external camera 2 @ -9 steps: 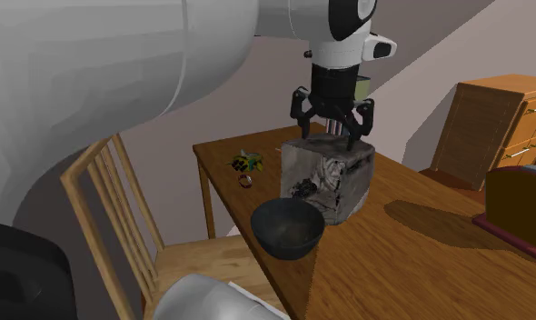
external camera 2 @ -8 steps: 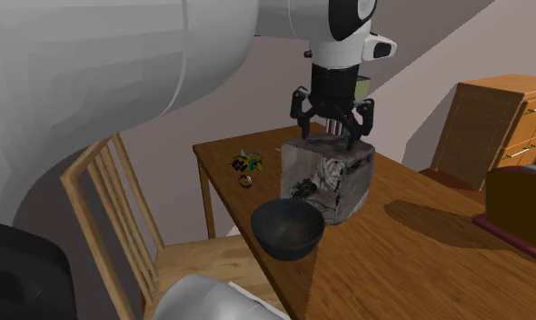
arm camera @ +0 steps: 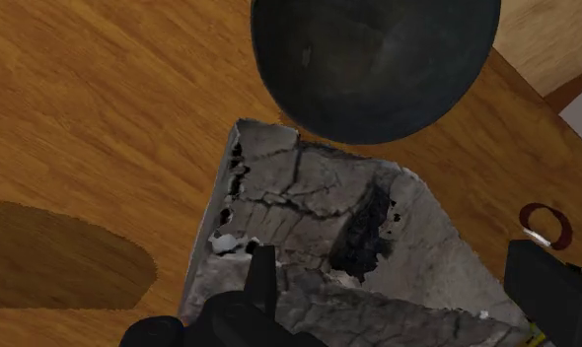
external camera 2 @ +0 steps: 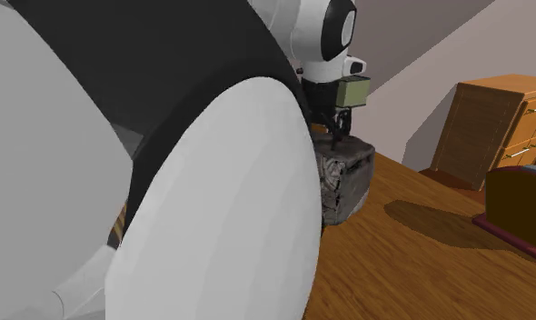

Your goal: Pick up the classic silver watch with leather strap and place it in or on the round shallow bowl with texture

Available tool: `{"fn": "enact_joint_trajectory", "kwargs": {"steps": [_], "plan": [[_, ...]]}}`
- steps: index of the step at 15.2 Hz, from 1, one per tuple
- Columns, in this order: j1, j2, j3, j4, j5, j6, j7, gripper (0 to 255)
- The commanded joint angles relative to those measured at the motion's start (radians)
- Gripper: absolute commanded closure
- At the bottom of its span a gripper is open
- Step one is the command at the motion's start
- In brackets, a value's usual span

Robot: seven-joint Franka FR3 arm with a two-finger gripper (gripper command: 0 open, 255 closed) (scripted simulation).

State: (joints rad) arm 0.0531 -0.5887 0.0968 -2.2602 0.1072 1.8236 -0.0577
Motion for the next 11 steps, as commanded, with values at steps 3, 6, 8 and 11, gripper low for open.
{"fn": "enact_joint_trajectory", "kwargs": {"steps": [3,6,8,11], "plan": [[0.032,0.14,0.033,0.047,0.005,0.058,-0.035,0],[0.054,0.244,0.059,0.094,0.003,0.089,-0.056,0],[0.066,0.314,0.079,0.129,-0.001,0.107,-0.069,0],[0.085,0.418,0.109,0.186,-0.012,0.127,-0.086,0]]}}
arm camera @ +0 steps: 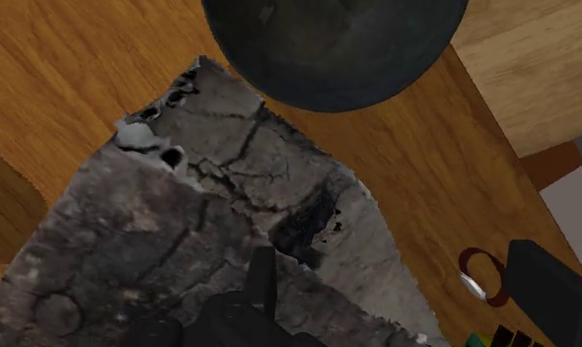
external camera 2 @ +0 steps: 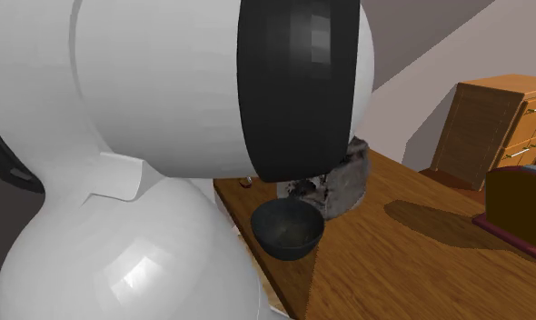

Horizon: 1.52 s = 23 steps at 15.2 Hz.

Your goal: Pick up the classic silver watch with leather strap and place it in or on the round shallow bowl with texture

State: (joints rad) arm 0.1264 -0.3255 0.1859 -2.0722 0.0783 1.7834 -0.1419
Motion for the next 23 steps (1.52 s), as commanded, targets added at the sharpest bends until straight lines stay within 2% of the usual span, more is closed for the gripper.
{"fn": "enact_joint_trajectory", "kwargs": {"steps": [1,2,3,4,18,19,23], "plan": [[0.017,0.19,0.03,0.018,0.012,0.173,-0.006,0],[0.021,0.225,0.043,0.039,0.007,0.177,-0.011,0],[0.019,0.01,0.032,0.019,0.008,0.095,-0.001,0],[0.019,0.01,0.032,0.019,0.008,0.095,-0.001,0],[0.088,0.494,0.137,0.246,-0.075,0.175,-0.038,0],[0.09,0.377,0.138,0.263,-0.063,0.275,-0.035,0],[0.101,0.419,0.152,0.221,-0.08,0.343,-0.105,0]]}}
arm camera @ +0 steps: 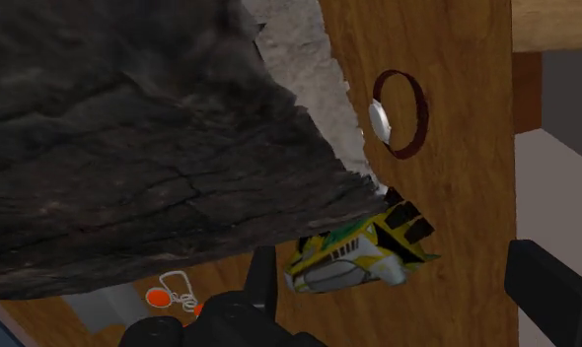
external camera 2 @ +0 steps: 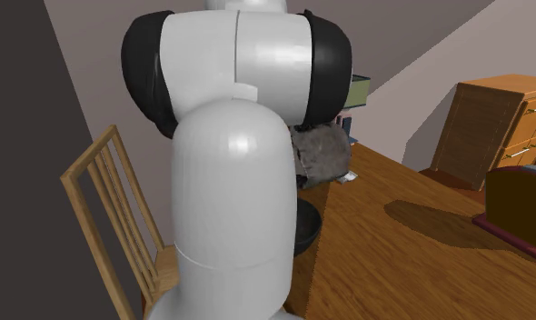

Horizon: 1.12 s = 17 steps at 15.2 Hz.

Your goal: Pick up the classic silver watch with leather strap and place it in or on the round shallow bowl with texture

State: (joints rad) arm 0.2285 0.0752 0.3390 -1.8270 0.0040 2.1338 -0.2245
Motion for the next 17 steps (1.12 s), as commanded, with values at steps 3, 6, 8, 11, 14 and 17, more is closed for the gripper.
{"fn": "enact_joint_trajectory", "kwargs": {"steps": [3,6,8,11,14,17], "plan": [[0.01,0.065,0.013,-0.06,-0.027,0.059,-0.088,0],[0.02,0.116,0.026,-0.091,-0.054,0.125,-0.151,0],[0.028,0.152,0.033,-0.108,-0.076,0.166,-0.19,0],[0.035,0.178,0.027,-0.115,-0.089,0.198,-0.182,0],[0.042,0.205,0.02,-0.121,-0.102,0.23,-0.173,0],[0.046,0.22,0.017,-0.123,-0.109,0.246,-0.169,0]]}}
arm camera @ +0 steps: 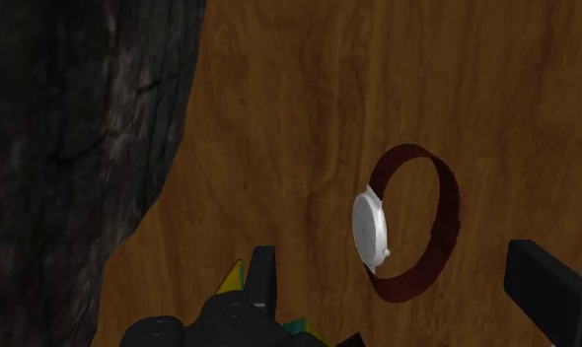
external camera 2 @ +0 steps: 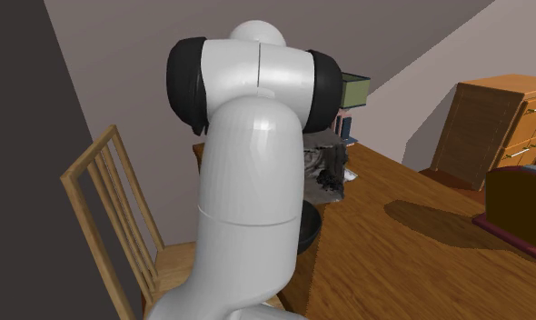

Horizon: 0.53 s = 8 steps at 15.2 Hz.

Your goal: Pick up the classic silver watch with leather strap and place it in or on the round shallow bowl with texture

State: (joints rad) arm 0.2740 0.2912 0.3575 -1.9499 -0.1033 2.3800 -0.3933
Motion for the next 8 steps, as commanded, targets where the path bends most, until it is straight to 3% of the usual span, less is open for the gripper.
{"fn": "enact_joint_trajectory", "kwargs": {"steps": [1,7,8], "plan": [[0.0,0.004,-0.001,0.0,-0.002,0.0,0.0,0],[0.0,0.004,-0.001,0.0,-0.002,0.0,0.0,0],[0.0,0.004,-0.001,0.0,-0.002,0.0,0.0,255]]}}
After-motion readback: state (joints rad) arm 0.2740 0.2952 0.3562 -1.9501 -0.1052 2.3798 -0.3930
